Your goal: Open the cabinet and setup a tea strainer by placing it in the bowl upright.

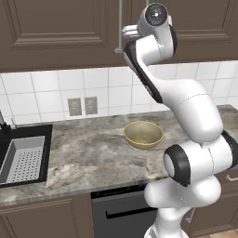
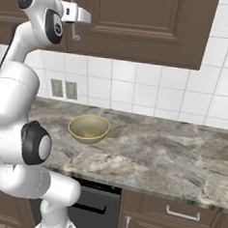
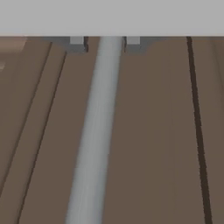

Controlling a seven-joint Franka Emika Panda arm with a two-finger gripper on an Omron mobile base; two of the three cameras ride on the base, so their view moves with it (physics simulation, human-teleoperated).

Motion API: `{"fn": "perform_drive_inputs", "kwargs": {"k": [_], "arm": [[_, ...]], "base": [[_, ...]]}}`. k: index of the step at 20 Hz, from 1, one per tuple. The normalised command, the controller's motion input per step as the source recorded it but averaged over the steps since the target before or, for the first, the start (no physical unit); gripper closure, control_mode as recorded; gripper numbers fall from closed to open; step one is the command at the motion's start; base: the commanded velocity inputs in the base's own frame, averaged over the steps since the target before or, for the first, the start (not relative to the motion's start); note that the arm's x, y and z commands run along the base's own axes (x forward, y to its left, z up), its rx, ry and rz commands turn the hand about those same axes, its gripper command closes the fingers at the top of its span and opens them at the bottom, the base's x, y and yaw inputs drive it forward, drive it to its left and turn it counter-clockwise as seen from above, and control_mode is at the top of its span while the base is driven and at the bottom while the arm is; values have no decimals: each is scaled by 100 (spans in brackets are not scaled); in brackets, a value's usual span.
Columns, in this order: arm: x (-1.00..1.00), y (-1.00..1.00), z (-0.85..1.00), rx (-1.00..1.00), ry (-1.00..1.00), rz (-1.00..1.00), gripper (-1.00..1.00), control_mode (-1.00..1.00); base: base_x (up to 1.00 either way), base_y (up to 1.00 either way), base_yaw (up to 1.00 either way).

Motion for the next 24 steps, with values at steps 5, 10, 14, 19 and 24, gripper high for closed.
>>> {"fn": "perform_drive_inputs", "kwargs": {"k": [5,10,14,19,24], "arm": [[16,26,-20,-20,0,-10,100,-100],[29,12,-17,-8,0,-16,100,-100],[11,-16,-5,4,-3,-2,100,-100],[-1,-21,0,23,-9,0,100,-100],[-31,-9,0,23,-6,0,100,-100]], "base": [[0,0,0],[0,0,0],[0,0,0],[0,0,0],[0,0,0]]}}
